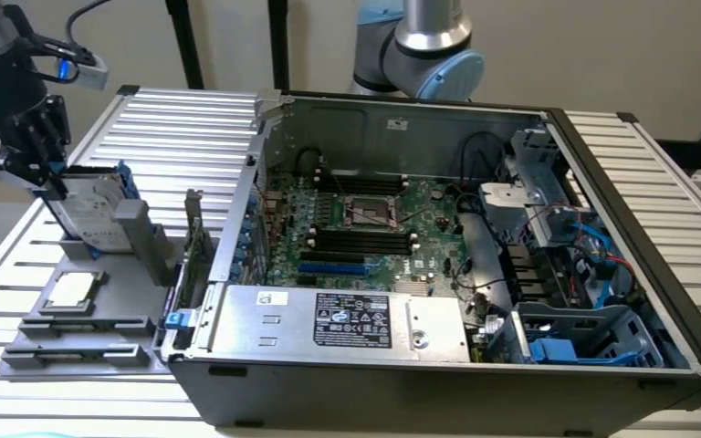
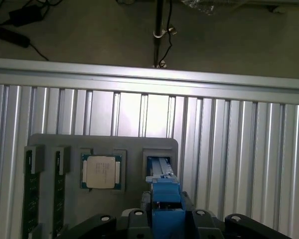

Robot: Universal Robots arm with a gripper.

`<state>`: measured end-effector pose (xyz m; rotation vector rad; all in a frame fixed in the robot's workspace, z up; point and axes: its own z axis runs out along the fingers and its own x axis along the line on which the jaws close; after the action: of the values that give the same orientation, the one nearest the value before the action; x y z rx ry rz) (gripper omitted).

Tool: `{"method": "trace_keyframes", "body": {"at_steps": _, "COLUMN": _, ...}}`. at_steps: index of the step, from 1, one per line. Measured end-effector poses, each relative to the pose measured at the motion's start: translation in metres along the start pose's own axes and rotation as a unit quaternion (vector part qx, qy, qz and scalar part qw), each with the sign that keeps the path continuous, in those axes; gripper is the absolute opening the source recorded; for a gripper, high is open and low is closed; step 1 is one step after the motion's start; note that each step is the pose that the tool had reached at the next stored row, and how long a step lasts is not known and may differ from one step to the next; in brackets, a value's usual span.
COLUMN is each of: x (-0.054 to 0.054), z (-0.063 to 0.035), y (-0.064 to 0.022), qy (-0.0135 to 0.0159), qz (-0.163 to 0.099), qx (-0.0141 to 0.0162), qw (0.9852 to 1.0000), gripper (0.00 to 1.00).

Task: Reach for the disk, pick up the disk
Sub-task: 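Pick up the disk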

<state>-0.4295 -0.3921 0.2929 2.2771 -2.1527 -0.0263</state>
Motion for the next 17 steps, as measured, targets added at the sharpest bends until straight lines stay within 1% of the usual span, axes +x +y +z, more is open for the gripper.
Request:
{"method": "trace_keyframes", "body": {"at_steps": 4, "x": 0.000, "z": -0.0040, "y": -0.0002, "qy": -0.0001, "qz": 0.000, "qx": 0.0000, "qw": 1.0000, "gripper": 0.33}}
{"method": "trace_keyframes", "body": {"at_steps": 8, "x": 0.000, "z": -0.0113, "y": -0.0012, "qy": -0.0010, "qz": 0.000, "qx": -0.0001, "qw": 1.0000, "gripper": 0.33}}
{"method": "trace_keyframes", "body": {"at_steps": 12, "x": 0.000, "z": -0.0230, "y": -0.0019, "qy": -0.0023, "qz": 0.000, "qx": 0.0000, "qw": 1.0000, "gripper": 0.33}}
{"method": "trace_keyframes", "body": {"at_steps": 17, "x": 0.000, "z": -0.0402, "y": -0.0030, "qy": -0.0038, "qz": 0.000, "qx": 0.0002, "qw": 1.0000, "gripper": 0.33}}
